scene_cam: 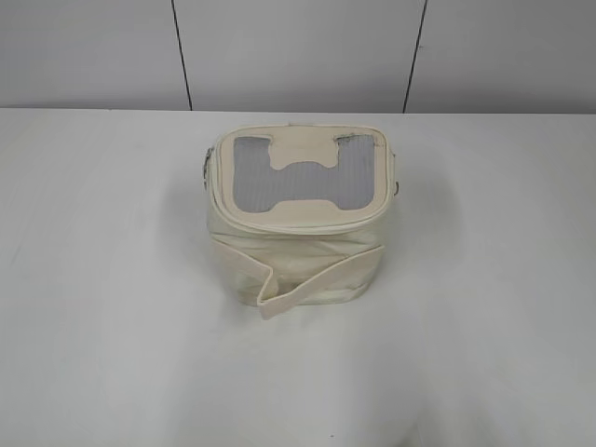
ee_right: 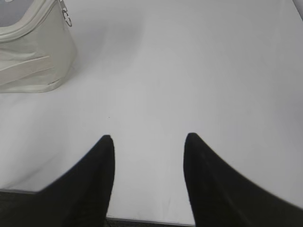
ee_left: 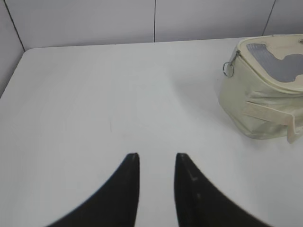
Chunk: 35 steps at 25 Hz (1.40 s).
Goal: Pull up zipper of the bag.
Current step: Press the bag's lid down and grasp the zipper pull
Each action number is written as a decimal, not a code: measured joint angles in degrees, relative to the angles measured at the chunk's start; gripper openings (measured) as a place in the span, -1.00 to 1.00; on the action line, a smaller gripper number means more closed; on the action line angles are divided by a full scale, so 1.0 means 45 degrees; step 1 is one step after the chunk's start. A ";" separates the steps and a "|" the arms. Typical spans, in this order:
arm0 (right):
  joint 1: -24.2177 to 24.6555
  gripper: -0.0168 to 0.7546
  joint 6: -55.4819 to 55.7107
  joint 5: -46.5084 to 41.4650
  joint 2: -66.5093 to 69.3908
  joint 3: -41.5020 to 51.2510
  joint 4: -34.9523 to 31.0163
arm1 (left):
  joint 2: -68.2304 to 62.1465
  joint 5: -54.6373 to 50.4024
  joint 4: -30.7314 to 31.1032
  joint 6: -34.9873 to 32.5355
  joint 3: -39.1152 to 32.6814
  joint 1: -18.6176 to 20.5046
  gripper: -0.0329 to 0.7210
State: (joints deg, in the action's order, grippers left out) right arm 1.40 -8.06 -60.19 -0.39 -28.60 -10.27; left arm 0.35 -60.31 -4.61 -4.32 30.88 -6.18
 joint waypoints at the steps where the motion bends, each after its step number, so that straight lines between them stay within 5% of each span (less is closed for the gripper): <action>1: 0.0000 0.03 0.0000 0.0000 0.0000 0.0000 0.0000 | 0.0000 0.0000 0.0000 0.0000 0.0000 0.0000 -0.38; 27: 0.0000 0.03 0.0037 0.0000 0.0000 0.0000 -0.0135 | 0.0000 0.0000 0.0000 0.0000 0.0000 0.0000 -0.38; 32: 0.0000 0.03 -0.0381 0.0636 0.0464 -0.0090 -0.2073 | 0.0000 0.0012 0.0000 0.0000 0.0000 0.0000 -0.38; 35: 0.0000 0.03 -0.2933 0.1301 0.2169 -0.0235 -0.5060 | 0.0000 0.0012 0.0000 0.0000 0.0000 0.0000 -0.38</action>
State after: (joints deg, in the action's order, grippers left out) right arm 1.40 -21.26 -54.33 9.37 -29.66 -33.04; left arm 0.35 -60.25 -4.61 -4.32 30.88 -6.18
